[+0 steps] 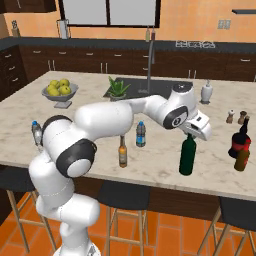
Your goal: Move the plastic bottles in the middle to the plastics group, and the glass bottles in the middle to the glass group.
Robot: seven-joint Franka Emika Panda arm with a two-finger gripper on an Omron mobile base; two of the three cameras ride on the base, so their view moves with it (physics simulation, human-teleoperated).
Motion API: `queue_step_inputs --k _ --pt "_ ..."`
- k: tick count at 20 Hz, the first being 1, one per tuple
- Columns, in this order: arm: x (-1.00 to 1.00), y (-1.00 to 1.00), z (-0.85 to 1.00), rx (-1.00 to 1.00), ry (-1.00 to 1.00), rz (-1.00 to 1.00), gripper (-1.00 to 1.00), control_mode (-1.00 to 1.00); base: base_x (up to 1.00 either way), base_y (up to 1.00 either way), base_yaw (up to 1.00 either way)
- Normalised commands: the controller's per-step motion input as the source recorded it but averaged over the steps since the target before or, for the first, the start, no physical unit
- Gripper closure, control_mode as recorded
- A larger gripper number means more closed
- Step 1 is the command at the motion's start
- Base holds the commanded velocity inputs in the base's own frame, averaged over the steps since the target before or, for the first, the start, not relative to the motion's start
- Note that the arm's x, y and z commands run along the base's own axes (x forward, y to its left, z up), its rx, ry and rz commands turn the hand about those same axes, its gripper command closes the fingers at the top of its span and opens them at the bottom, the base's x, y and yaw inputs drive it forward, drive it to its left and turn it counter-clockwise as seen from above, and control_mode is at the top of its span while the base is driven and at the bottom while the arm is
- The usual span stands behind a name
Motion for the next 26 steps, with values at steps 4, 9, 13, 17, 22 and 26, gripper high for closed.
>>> queue_step_inputs --k 4,9,13,17,22,26 --pt "0.01 -0.58 0.00 0.00 0.00 -0.09 1.00 -1.00 0.00 0.00 0.00" --pt "0.03 -0.56 0.00 0.00 0.00 -0.06 1.00 -1.00 0.00 0.00 0.00" --pt "0.07 -0.41 -0.13 0.00 -0.01 -0.04 1.00 -1.00 0.00 0.00 0.00" --pt "0.20 -0.44 -0.01 0.00 0.00 -0.03 1.00 -1.00 0.00 0.00 0.00" --pt "0.24 -0.46 0.00 0.00 0.00 -0.03 1.00 -1.00 0.00 0.00 0.00" --pt "0.14 -0.30 -0.02 0.00 0.00 -0.02 1.00 -1.00 0.00 0.00 0.00"
